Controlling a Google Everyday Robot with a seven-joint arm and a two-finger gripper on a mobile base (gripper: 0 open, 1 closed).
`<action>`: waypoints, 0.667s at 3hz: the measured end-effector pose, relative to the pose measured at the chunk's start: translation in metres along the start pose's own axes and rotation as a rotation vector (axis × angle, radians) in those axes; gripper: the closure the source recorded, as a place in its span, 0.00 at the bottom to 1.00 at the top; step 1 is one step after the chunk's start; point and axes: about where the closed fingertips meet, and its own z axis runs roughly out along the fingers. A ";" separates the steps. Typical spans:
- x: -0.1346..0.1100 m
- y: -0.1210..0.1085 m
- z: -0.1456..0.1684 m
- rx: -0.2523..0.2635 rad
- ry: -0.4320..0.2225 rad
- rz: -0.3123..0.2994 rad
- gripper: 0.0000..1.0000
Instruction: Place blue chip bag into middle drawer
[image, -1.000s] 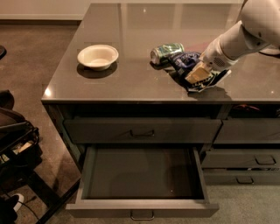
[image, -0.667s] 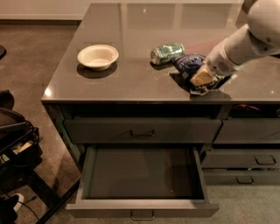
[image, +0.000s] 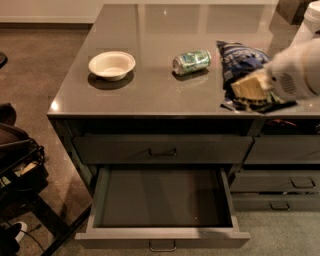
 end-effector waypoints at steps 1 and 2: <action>0.041 0.034 -0.031 0.043 -0.029 0.170 1.00; 0.090 0.045 -0.034 0.028 0.006 0.298 1.00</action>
Offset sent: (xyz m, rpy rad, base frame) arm -0.0480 -0.0002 -0.0077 0.0946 0.0031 -0.1130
